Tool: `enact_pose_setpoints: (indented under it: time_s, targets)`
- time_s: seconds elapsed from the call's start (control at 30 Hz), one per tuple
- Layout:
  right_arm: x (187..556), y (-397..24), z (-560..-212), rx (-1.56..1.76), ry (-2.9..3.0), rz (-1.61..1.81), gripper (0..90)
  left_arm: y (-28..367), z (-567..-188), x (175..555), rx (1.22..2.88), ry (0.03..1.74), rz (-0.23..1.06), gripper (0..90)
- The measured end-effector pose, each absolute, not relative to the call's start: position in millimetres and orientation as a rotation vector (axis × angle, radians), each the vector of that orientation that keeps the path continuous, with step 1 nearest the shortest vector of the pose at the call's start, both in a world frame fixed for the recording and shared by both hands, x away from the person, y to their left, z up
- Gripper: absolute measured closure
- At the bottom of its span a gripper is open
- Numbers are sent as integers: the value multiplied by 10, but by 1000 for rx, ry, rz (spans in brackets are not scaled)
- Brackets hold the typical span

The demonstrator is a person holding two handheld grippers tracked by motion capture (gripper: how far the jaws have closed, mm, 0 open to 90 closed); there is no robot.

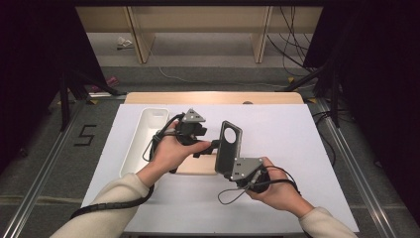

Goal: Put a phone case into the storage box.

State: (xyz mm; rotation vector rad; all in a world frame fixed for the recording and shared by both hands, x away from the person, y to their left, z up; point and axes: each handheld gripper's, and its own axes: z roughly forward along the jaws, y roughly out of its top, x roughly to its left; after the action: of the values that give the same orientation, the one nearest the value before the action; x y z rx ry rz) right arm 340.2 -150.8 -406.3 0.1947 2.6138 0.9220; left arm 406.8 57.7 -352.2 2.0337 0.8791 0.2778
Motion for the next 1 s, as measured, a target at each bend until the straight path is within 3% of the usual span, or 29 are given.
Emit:
enact_pose_setpoints:
  time_s: [0.4, 1.0]
  targets:
    - [3391, -1428, -4100, 166, 2623, 895, 890, 424, -3643, 4406, 2045, 972, 228, 412]
    - [3399, -1352, -4120, 137, 2626, 863, 890, 411, -3715, 4560, 2035, 1067, 180, 469]
